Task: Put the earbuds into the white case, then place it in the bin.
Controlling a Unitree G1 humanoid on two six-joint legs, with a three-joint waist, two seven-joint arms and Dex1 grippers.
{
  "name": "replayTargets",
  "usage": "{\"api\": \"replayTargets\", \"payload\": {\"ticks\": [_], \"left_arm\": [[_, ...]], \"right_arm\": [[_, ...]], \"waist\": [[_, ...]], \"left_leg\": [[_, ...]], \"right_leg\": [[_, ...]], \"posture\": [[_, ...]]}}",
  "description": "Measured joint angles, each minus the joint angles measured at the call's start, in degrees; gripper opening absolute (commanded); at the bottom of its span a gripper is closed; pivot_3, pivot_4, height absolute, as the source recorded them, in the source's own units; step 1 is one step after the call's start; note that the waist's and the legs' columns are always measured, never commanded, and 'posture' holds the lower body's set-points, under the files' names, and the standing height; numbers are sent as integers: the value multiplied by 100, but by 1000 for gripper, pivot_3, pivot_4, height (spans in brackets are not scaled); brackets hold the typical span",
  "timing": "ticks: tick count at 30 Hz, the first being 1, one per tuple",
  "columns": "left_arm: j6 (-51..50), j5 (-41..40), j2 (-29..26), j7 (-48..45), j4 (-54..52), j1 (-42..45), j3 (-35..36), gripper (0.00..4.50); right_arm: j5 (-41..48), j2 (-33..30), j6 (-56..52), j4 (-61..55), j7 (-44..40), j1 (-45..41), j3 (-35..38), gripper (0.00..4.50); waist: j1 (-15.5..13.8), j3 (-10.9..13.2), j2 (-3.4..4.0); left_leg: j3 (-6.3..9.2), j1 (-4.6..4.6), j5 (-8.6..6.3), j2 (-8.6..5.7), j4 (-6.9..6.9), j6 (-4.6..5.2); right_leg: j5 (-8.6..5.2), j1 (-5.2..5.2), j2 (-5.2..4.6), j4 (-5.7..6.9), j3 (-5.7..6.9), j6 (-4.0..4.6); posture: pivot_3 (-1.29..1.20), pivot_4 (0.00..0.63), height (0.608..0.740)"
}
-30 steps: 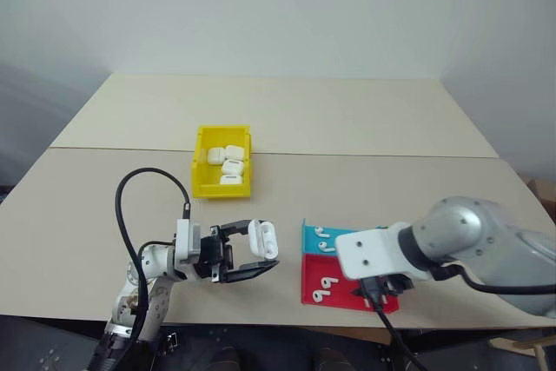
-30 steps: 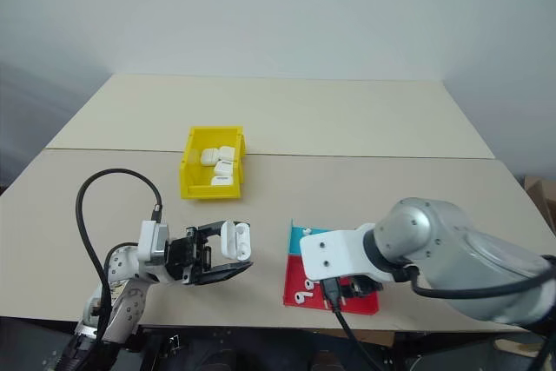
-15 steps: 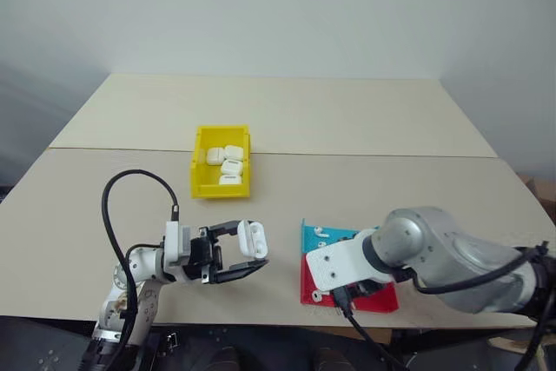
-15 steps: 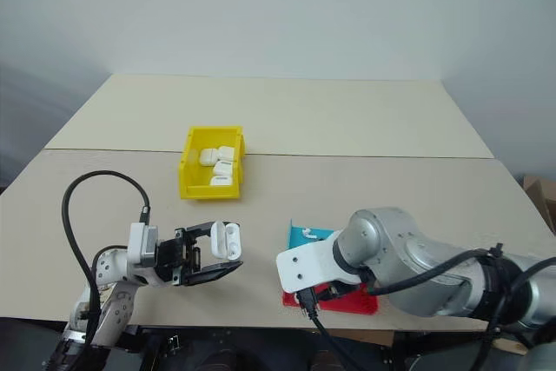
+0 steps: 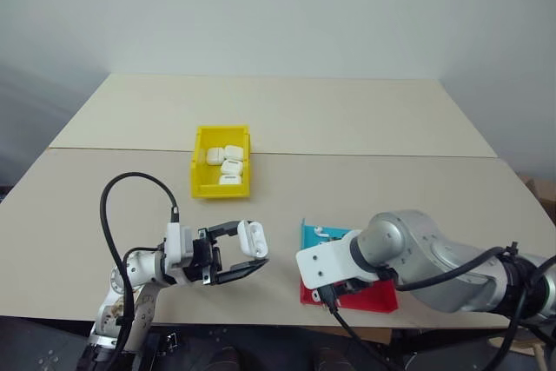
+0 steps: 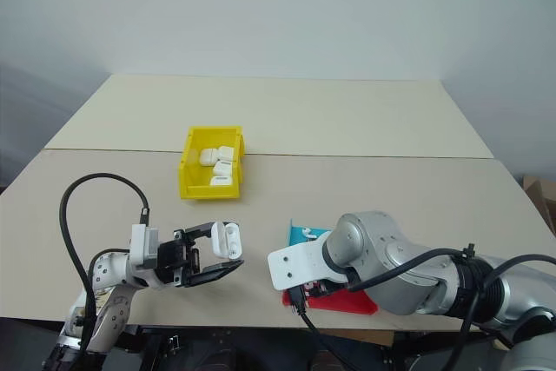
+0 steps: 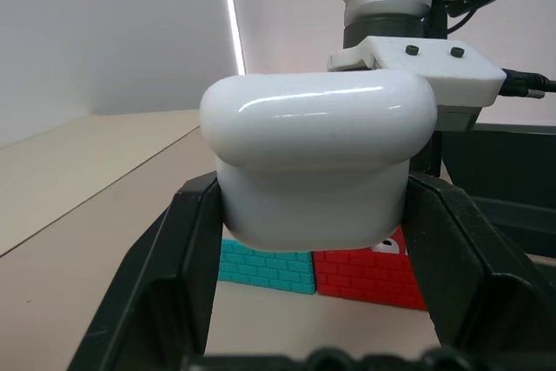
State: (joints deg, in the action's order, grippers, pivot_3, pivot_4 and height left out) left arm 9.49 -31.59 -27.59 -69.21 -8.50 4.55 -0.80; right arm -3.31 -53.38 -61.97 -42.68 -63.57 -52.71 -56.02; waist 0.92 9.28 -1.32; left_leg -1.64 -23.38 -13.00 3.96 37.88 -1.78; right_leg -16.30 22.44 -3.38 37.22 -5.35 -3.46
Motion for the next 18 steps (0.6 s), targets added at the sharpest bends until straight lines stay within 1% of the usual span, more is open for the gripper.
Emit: {"api": "replayTargets", "payload": {"ticks": [18], "left_arm": [[-243,105,-131,263,-241,-109,-2,2793]], "right_arm": [[-227,37,-4,64,-29,29,-59,2930]], "waist": [[2,0,0]], "left_leg": [[0,0,0,0,0,0]], "right_leg": [[0,1,0,-1,0,0]], "posture": [[0,150,740]]}}
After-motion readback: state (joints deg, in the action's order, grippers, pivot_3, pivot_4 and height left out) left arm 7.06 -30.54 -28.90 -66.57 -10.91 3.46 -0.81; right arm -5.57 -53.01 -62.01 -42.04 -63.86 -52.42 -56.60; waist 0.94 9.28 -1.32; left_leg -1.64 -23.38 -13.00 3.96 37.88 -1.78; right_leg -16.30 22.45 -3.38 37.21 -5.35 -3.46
